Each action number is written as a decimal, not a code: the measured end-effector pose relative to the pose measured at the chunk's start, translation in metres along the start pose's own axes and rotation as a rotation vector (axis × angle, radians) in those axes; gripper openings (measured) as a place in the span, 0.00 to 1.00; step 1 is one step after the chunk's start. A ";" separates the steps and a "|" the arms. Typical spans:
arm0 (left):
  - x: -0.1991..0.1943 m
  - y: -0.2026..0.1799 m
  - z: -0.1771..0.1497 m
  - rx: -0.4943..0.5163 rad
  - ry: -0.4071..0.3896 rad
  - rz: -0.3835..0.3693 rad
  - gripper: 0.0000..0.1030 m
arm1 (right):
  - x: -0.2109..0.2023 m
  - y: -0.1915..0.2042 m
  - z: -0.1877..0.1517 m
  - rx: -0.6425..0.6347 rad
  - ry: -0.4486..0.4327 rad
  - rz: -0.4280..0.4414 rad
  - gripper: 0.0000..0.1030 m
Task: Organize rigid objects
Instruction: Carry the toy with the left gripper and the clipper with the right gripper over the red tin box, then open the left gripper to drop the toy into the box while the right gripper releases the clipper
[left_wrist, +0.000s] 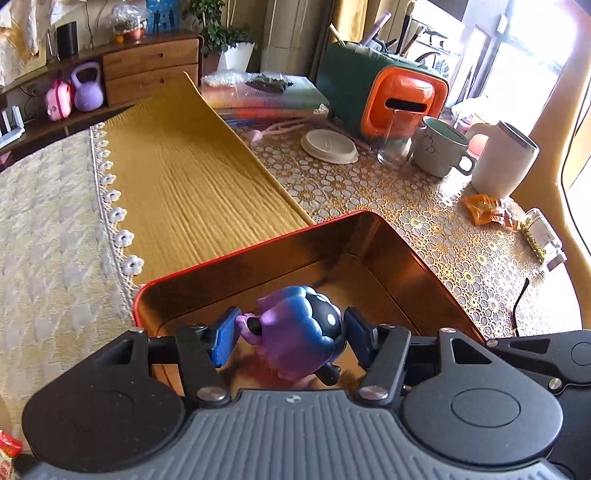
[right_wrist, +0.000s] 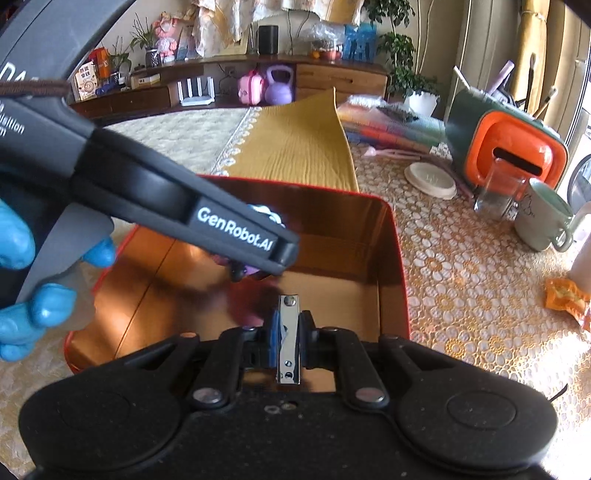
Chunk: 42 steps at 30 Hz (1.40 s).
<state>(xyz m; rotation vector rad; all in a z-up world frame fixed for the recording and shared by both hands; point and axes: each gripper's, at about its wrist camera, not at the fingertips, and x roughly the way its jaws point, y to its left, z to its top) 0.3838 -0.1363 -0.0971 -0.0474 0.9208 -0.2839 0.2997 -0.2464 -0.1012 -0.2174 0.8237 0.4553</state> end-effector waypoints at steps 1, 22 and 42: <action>0.002 0.000 0.000 0.001 0.004 0.000 0.59 | 0.001 0.000 0.000 -0.002 0.004 0.002 0.10; 0.009 -0.013 -0.003 0.041 0.026 0.020 0.59 | 0.007 -0.004 -0.002 0.058 0.062 0.004 0.18; -0.075 -0.001 -0.021 0.046 -0.125 0.035 0.64 | -0.042 0.008 0.000 0.112 -0.043 0.033 0.54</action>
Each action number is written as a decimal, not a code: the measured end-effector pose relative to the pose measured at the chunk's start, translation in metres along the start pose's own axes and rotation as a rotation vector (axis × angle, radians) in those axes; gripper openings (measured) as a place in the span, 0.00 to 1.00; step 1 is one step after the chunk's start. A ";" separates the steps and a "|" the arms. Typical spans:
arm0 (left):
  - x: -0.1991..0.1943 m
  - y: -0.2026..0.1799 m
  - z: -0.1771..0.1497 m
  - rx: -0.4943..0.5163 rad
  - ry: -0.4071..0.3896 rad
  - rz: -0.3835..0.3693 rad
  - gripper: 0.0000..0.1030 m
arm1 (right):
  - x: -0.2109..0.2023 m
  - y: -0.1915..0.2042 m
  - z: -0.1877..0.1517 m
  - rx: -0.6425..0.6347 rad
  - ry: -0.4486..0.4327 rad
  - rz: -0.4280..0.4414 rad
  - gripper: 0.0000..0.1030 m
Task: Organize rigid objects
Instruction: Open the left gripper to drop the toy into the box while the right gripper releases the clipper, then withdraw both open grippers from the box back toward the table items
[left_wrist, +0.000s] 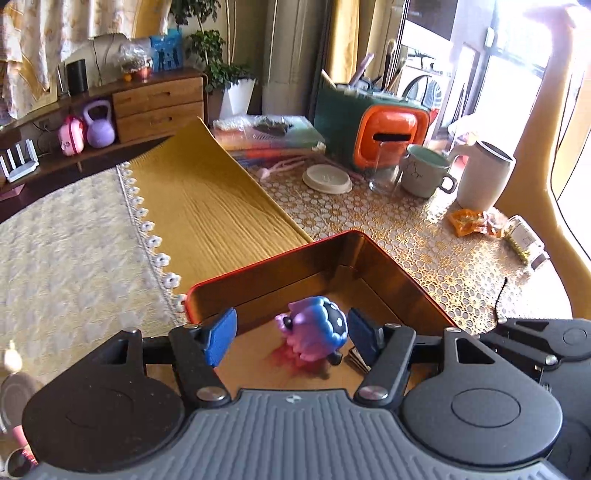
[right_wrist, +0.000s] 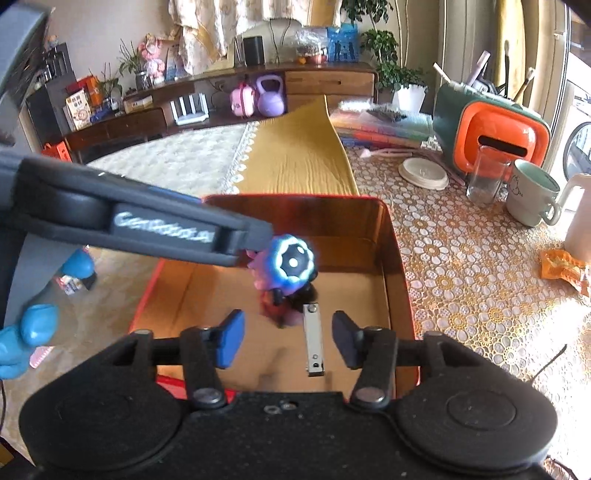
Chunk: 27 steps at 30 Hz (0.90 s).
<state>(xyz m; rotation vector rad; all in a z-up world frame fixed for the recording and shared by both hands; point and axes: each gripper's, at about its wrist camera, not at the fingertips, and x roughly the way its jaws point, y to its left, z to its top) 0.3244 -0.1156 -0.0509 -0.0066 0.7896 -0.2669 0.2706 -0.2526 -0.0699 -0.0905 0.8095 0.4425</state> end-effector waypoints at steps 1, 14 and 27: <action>-0.007 0.002 -0.002 0.000 -0.009 0.001 0.64 | -0.003 0.002 0.000 0.002 -0.006 0.001 0.54; -0.091 0.033 -0.036 -0.003 -0.090 0.003 0.64 | -0.047 0.036 -0.008 0.028 -0.065 0.050 0.68; -0.163 0.091 -0.081 -0.073 -0.161 0.060 0.66 | -0.071 0.098 -0.021 -0.034 -0.107 0.132 0.82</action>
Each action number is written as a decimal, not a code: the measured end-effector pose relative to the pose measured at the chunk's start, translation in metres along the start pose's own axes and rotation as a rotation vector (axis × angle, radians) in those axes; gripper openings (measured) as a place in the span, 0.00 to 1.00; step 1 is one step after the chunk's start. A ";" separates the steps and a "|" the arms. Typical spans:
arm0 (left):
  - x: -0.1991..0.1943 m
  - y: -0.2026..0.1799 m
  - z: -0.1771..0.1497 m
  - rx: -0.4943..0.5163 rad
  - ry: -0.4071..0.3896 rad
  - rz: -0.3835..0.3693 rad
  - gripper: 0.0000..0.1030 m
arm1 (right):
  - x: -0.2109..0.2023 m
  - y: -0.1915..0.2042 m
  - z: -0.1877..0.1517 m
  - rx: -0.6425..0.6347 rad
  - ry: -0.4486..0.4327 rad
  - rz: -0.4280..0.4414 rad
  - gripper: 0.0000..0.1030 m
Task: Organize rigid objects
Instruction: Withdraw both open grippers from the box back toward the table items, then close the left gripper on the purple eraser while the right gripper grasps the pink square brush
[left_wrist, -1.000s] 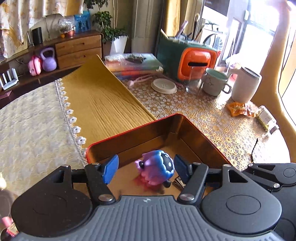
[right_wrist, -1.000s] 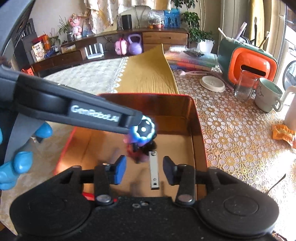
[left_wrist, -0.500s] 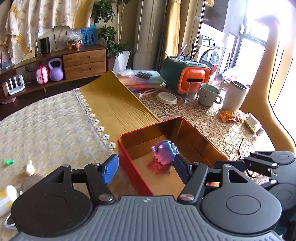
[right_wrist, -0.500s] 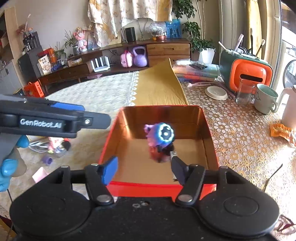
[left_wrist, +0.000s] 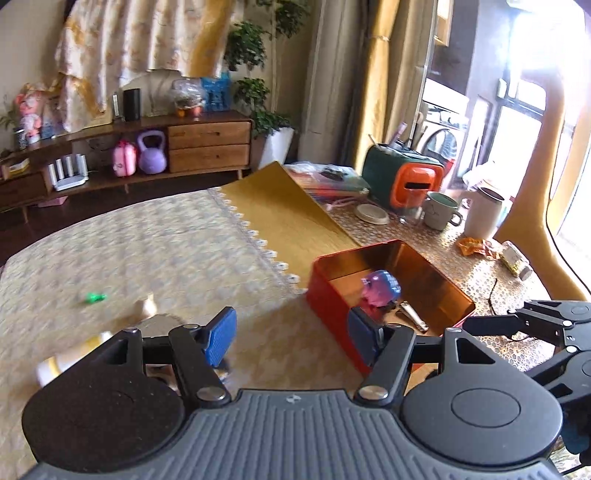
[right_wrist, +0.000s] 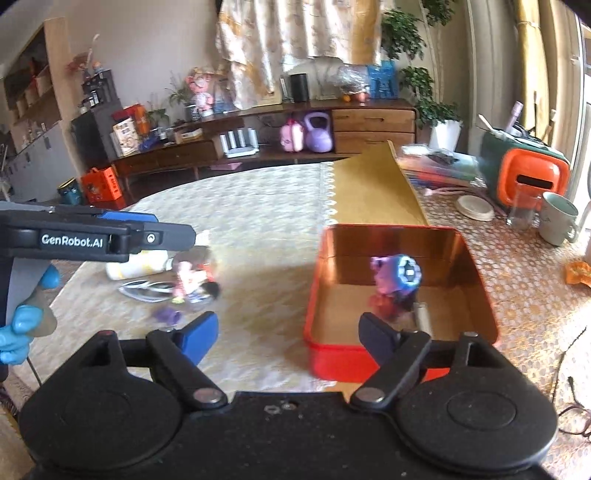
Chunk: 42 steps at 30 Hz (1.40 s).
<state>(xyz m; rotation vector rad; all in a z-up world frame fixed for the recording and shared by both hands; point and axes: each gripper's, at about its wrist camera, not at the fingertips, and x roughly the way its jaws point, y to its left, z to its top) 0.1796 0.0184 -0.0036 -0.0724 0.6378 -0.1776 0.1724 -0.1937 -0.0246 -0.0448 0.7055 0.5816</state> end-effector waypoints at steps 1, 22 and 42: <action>-0.004 0.006 -0.003 -0.010 -0.003 0.003 0.71 | 0.001 0.006 -0.001 -0.009 0.001 0.007 0.83; -0.018 0.083 -0.066 -0.140 0.038 0.124 0.83 | 0.034 0.095 -0.032 -0.198 0.042 0.192 0.97; 0.047 0.085 -0.093 -0.130 0.152 0.093 0.83 | 0.102 0.112 -0.042 -0.282 0.137 0.240 0.85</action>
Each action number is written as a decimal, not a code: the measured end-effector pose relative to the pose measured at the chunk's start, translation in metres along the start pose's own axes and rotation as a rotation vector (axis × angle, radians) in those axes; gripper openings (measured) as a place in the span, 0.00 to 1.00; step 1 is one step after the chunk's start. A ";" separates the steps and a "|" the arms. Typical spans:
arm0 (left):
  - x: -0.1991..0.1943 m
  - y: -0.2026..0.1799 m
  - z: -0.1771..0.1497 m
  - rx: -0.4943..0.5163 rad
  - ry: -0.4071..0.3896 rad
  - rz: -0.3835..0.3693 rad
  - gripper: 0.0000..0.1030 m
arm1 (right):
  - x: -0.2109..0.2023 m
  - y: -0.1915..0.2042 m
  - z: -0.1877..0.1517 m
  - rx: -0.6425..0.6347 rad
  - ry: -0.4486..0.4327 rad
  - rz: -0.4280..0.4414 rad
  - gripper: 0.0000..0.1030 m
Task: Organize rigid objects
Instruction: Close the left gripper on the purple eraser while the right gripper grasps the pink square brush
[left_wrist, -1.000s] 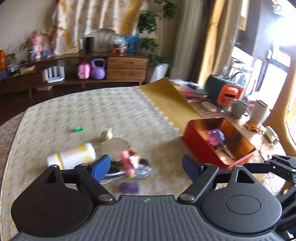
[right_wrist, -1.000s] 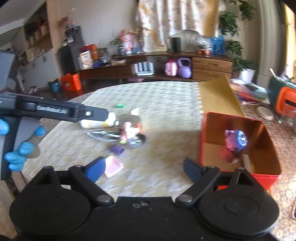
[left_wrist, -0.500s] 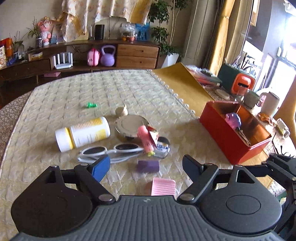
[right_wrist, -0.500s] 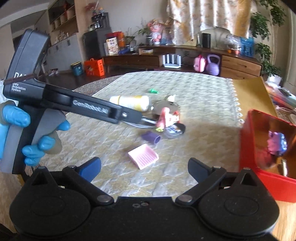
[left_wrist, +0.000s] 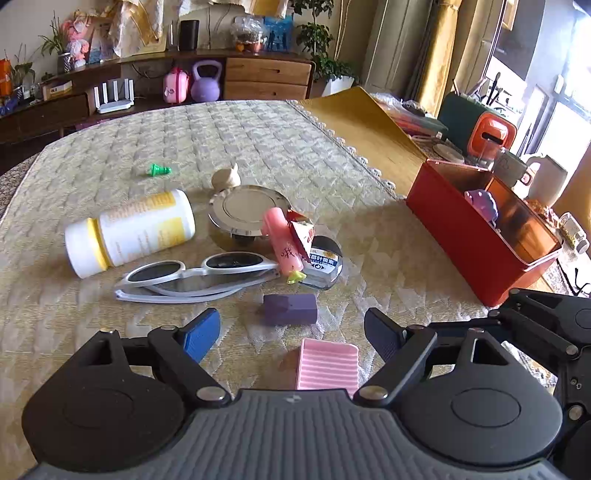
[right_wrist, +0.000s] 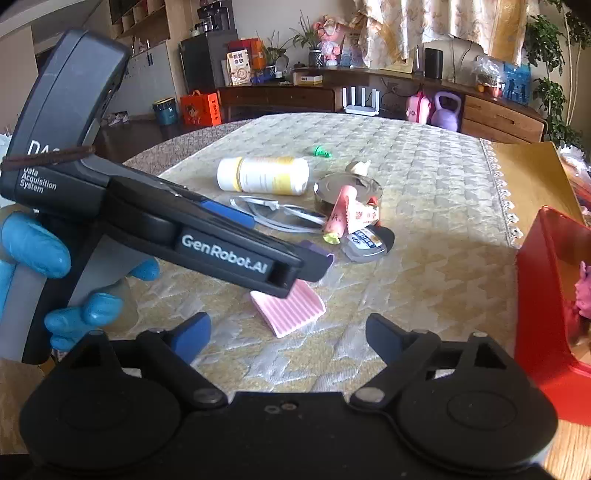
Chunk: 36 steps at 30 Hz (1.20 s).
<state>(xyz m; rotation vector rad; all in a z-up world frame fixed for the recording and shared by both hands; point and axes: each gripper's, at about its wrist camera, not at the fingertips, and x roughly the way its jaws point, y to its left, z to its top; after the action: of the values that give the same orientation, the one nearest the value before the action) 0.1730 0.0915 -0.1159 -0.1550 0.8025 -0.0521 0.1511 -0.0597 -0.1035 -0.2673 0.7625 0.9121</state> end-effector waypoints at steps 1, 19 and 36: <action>0.002 -0.001 0.000 0.005 0.000 0.002 0.83 | 0.002 -0.001 0.000 -0.003 0.003 0.002 0.84; 0.022 -0.007 0.001 0.036 0.011 -0.022 0.48 | 0.034 -0.001 0.006 -0.067 0.034 0.011 0.64; 0.024 -0.006 0.003 0.035 0.011 -0.016 0.35 | 0.026 0.007 0.002 -0.101 0.029 -0.055 0.45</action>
<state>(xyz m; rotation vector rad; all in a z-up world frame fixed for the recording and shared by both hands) 0.1917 0.0835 -0.1297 -0.1277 0.8110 -0.0821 0.1562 -0.0381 -0.1193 -0.3892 0.7337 0.8972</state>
